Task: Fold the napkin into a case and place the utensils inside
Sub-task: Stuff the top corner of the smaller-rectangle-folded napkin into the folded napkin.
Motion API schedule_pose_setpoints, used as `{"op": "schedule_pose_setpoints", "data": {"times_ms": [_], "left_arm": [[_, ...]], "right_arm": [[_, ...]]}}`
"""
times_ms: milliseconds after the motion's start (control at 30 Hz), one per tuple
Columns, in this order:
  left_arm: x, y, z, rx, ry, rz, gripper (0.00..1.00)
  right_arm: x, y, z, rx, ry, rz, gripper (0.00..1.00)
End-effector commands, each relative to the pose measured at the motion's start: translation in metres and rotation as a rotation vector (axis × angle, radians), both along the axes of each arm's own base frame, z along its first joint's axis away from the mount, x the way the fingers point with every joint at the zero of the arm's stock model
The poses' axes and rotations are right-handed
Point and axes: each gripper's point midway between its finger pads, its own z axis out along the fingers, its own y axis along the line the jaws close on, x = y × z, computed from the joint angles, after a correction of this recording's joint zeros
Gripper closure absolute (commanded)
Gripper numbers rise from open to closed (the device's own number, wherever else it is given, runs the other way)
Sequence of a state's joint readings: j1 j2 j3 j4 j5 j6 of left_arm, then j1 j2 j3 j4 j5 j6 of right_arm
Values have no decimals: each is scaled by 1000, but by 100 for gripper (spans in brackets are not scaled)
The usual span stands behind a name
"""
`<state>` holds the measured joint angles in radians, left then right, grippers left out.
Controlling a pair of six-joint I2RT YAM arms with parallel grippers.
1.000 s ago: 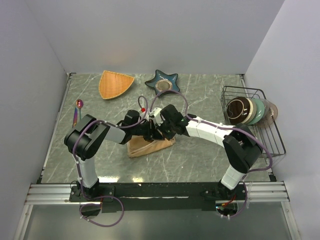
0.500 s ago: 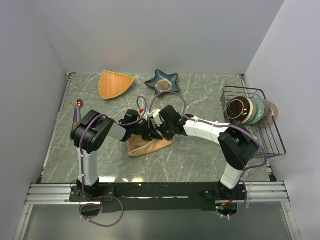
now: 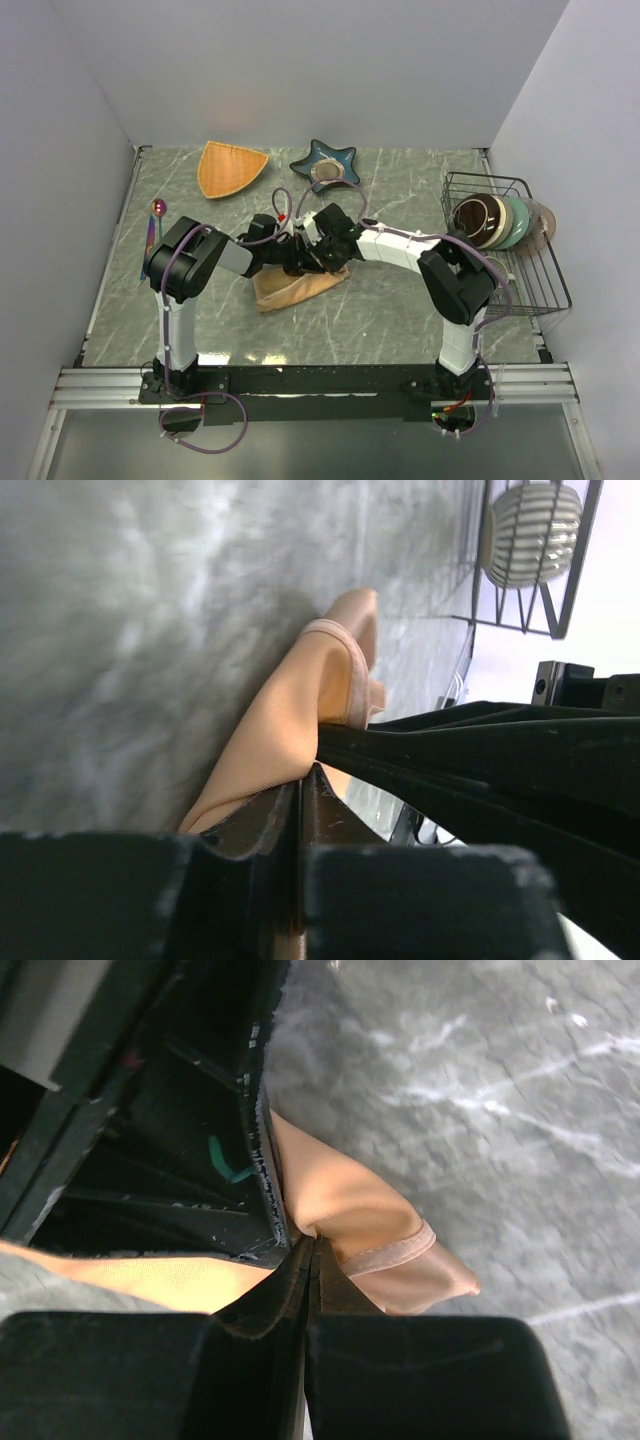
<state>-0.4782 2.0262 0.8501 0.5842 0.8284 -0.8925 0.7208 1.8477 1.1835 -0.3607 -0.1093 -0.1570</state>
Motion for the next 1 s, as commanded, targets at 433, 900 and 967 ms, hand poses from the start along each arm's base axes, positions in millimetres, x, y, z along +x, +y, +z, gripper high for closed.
{"op": "schedule_pose_setpoints", "data": {"times_ms": [433,900,967], "left_arm": [[-6,58,42,44,-19,94,60],[-18,120,65,413,-423,-209,45],[-27,121,60,419,-404,-258,45]], "right_arm": [[-4,-11,-25,-45,153,-75,100],[-3,-13,-22,-29,162,-74,100],[-3,-11,-24,-25,172,-72,100]]}}
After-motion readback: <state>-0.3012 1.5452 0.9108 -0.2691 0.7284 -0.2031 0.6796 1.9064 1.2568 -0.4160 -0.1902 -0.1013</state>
